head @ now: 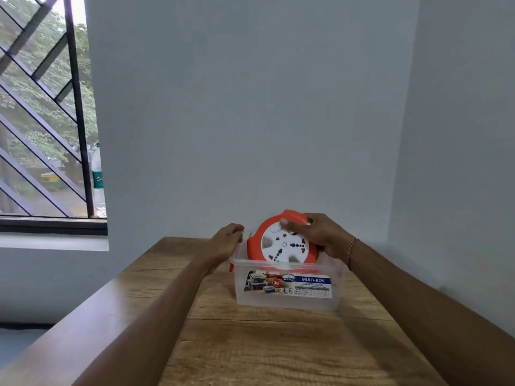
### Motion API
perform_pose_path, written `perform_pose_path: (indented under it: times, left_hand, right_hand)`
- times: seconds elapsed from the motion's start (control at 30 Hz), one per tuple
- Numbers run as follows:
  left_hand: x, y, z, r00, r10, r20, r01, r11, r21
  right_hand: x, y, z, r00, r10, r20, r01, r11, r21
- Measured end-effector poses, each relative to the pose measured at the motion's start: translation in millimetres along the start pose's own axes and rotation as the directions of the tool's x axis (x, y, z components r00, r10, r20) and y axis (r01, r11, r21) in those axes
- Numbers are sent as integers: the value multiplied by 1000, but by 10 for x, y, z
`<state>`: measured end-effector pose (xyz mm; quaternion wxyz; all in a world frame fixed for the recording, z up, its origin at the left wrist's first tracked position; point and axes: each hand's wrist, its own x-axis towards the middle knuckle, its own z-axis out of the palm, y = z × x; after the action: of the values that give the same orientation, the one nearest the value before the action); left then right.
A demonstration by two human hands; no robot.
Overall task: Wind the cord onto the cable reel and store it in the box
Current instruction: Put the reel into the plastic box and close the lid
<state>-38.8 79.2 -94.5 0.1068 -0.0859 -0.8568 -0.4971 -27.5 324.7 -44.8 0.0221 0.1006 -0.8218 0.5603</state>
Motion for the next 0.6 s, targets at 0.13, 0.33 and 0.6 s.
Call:
perform_pose_path:
  times: [0.13,0.33,0.6]
  left_hand:
    - [11,-17,24,1000,0,-15,0,1000,-12]
    - [9,8,51,999,11,-34,-11,1000,18]
    - [-15,57,56,999,6,-41,-4,999,48]
  right_hand:
    - [19,106,89,997,61,37,-58,995,-77]
    - [58,96,162,966,159,205,-140,985,-101]
    - [119,125,139,965,199,172,-112,902,-417]
